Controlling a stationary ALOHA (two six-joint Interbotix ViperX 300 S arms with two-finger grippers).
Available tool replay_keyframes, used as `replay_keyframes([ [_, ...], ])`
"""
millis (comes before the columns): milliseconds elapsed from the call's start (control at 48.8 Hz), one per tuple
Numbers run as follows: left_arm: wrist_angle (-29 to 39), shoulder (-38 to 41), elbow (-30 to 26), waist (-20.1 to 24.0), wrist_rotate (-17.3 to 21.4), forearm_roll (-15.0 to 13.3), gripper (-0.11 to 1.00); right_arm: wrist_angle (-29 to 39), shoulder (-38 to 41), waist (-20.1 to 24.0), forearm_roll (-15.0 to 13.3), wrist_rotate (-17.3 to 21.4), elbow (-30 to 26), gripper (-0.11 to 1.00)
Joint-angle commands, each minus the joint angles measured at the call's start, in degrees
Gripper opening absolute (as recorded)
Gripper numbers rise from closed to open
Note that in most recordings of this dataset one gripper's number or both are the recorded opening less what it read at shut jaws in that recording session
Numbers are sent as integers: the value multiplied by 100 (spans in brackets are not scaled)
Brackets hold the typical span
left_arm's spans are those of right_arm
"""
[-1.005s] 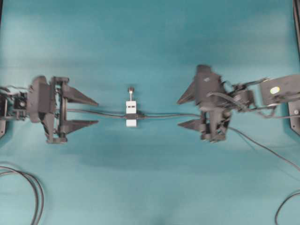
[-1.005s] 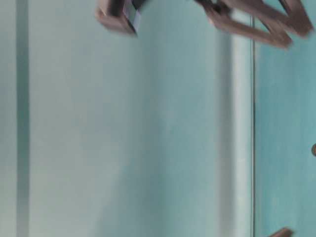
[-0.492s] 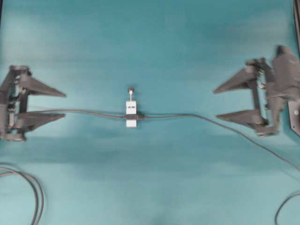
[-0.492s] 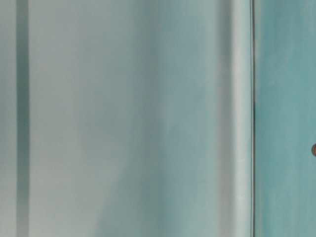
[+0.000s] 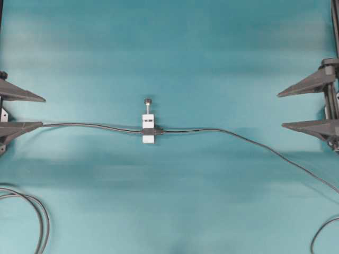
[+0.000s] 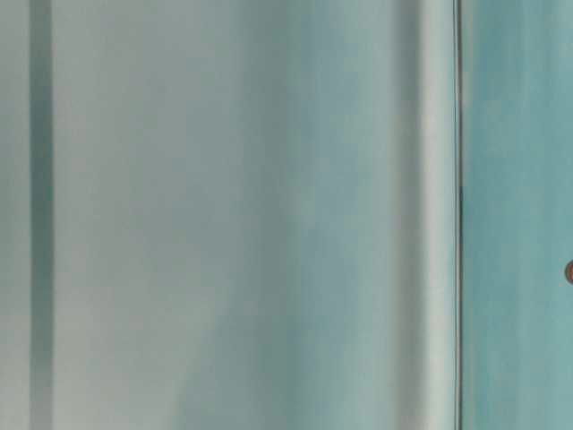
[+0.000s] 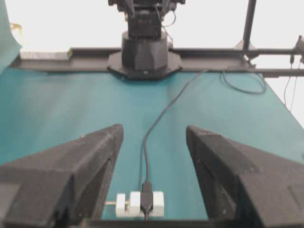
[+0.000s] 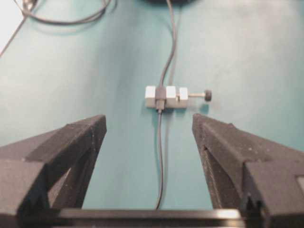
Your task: Insert the USB cable into the female connector supported by the left arm.
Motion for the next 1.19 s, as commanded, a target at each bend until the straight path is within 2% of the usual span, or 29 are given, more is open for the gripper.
replay_keyframes([
  [0, -123, 53, -123, 9, 70, 26, 73, -35, -53, -18, -35, 18, 0, 77],
  [308, -123, 53, -18, 9, -26, 26, 73, 167, -62, -18, -26, 53, 378, 77],
  [636, -97, 53, 782, 9, -26, 26, 73, 554, -53, -18, -35, 44, 703, 77],
  [800, -44, 53, 896, 18, -9, 26, 73, 527, -62, -18, -26, 18, 747, 77],
  [1169, 896, 53, 896, 26, -18, 26, 73, 519, -62, -18, -26, 18, 747, 77],
])
